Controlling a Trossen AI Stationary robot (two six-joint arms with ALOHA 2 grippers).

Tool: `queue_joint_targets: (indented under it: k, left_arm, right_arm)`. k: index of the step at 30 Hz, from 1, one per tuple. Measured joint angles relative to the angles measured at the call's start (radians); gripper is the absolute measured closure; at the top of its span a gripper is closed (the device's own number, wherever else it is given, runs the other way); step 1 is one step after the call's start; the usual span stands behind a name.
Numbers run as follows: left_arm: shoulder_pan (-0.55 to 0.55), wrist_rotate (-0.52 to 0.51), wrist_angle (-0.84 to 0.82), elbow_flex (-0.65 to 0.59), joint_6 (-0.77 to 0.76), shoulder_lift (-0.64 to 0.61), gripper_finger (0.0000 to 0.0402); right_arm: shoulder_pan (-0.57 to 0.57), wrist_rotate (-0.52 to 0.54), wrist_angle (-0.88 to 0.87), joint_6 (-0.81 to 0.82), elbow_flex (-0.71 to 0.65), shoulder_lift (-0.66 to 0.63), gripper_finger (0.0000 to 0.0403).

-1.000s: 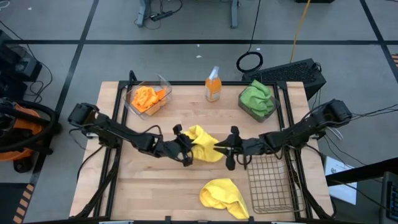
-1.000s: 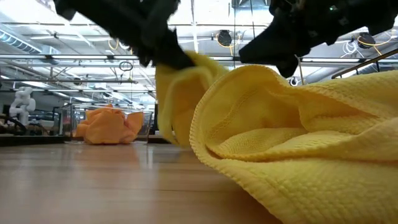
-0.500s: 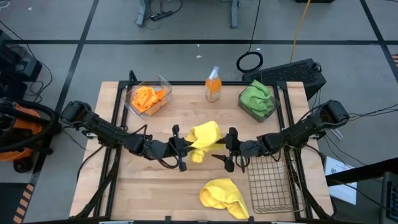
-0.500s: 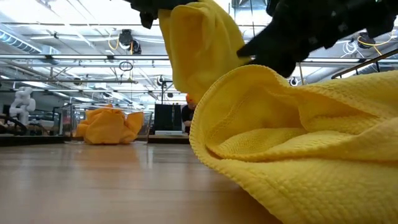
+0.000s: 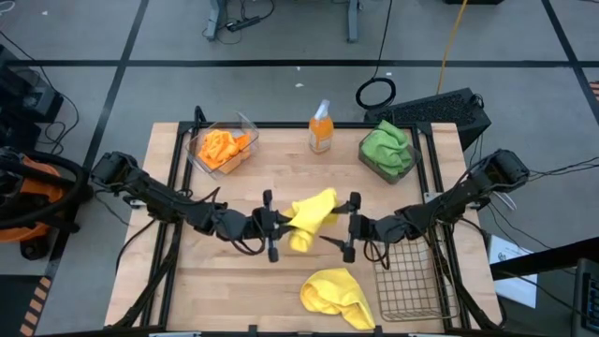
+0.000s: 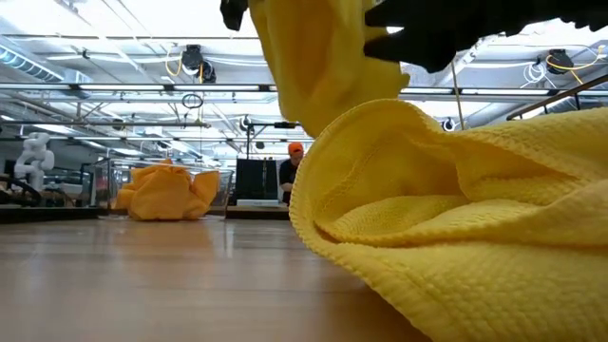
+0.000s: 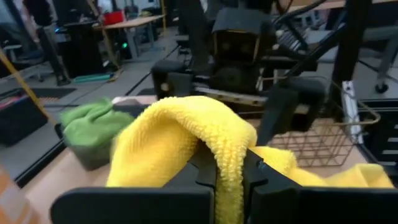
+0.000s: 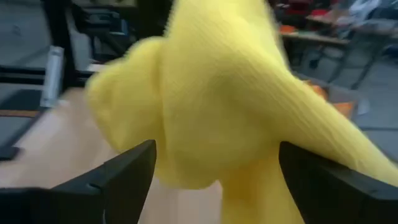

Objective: Sort microfiber towel by color & place in baskets
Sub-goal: Put the top yellow microfiber cloth into the wire basket

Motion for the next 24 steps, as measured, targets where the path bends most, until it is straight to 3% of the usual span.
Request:
queue_joint_targets:
  k: [11, 19, 24]
  left_arm:
    - [-0.004, 0.01, -0.002, 0.0, 0.012, 0.0, 0.0388]
    - [-0.008, 0.01, 0.005, 0.0, 0.018, 0.0, 0.0388]
    - [-0.009, 0.05, 0.024, 0.0, 0.031, 0.0, 0.0388]
  right_arm:
    - [0.117, 0.042, -0.105, -0.109, 0.078, 0.0, 0.0072]
    - [0.2, 0.044, -0.646, 0.221, 0.222, -0.003, 0.0077]
    - [0.215, 0.132, -0.71, 0.269, 0.273, -0.004, 0.0078]
